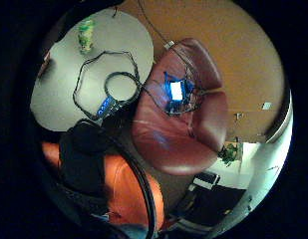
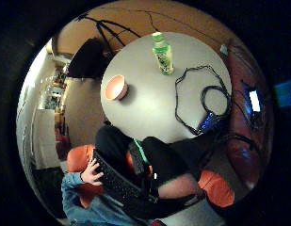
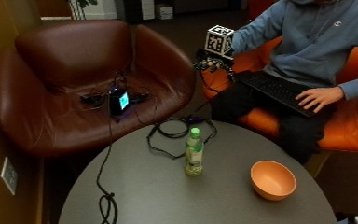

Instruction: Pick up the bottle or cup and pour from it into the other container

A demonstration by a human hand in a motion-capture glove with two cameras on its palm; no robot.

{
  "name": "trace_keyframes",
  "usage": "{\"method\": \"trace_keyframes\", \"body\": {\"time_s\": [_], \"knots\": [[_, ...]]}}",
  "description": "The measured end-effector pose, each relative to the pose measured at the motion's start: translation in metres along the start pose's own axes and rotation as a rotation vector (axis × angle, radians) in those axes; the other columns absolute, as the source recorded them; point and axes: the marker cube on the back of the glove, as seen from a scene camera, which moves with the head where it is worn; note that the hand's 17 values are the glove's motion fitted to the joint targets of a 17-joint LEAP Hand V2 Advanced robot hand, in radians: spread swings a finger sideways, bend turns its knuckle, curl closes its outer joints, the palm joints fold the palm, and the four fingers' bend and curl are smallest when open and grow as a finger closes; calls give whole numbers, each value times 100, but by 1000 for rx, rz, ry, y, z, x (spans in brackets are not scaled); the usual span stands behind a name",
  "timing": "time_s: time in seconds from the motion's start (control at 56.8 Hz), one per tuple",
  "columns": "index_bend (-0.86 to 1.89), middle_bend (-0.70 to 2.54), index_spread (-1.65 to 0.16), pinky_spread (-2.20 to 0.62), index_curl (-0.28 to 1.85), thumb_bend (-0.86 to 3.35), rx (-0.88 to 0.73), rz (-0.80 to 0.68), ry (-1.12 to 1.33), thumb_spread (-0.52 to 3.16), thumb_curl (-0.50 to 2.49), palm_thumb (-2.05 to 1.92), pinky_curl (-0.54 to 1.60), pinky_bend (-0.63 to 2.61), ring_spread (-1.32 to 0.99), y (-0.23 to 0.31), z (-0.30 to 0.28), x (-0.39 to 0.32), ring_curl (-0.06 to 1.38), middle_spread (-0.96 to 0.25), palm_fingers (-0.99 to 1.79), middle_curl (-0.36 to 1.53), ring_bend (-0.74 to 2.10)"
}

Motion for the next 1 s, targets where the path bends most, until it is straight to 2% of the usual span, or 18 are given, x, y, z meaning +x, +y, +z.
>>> {"method": "trace_keyframes", "body": {"time_s": [0.299,0.598,1.003], "knots": [[14,17,-41,26,22,-3,1,114,-118,98,29,34,32,55,0,3,28,42,23,-5,-3,24,38],[13,18,-39,26,21,-2,103,243,-352,98,30,38,33,55,0,-42,47,46,25,-4,-4,26,38],[11,19,-37,26,18,-2,173,306,-585,96,31,42,34,56,1,-88,102,29,27,-2,-5,28,39]]}}
